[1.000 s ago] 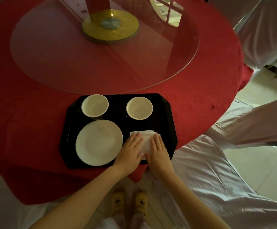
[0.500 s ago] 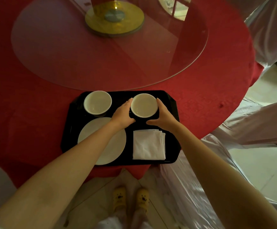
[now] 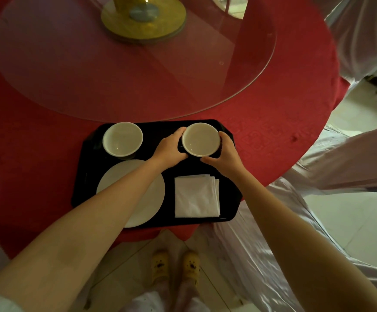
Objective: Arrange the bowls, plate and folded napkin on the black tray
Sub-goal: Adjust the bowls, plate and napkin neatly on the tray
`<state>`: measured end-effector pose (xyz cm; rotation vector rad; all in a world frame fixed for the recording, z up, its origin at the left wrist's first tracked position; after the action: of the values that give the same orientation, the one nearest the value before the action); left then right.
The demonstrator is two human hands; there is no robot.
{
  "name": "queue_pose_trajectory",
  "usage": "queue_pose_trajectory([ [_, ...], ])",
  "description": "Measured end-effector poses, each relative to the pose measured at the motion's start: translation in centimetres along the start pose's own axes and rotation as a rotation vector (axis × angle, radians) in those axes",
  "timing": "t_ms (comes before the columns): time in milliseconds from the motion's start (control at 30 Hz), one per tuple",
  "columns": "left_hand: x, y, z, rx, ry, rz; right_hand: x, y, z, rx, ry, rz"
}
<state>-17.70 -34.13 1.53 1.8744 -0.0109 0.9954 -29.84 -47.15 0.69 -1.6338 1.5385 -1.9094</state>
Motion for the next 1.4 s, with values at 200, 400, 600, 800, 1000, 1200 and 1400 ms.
queue_pose_trajectory([
  [200, 0.2, -0.1, 0.1, -0.014, -0.043, 0.063, -0.1, -0.2, -0.4, -0.022, 0.002, 0.018],
  [400, 5.0, -1.0, -4.0, -0.041, 0.340, 0.056, 0.0, -2.0, -3.0, 0.109, 0.216, -0.027],
  [600, 9.6, -8.4, -8.9, 0.363, 0.471, 0.048, -5.8, -6.7, -3.3, 0.266, -0.088, -0.018],
  [800, 10.1, -11.6, -7.8, 0.343, 0.241, -0.005, -11.7, -8.9, 1.2, 0.160, -0.295, -0.113],
  [1000, 10.6, -12.8, -7.0, 0.236, 0.261, -0.121, -13.6, -10.1, 3.9, 0.139, -0.326, -0.028],
  [1200, 11.6, -13.0, -5.4, 0.156, 0.168, -0.090, -13.9, -10.2, 3.5, 0.136, -0.219, 0.053],
  [1400, 11.6, -12.5, -3.2, 0.108, 0.050, -0.096, -13.2, -9.5, 3.0, 0.089, -0.108, 0.068],
])
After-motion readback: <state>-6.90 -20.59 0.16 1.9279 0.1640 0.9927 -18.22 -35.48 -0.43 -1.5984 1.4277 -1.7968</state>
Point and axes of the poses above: each hand's wrist, its own z-axis towards the middle knuckle, its own x-axis out of the back of the hand, y = z × x, the point moved 1 cm from there along z, towards the middle knuckle
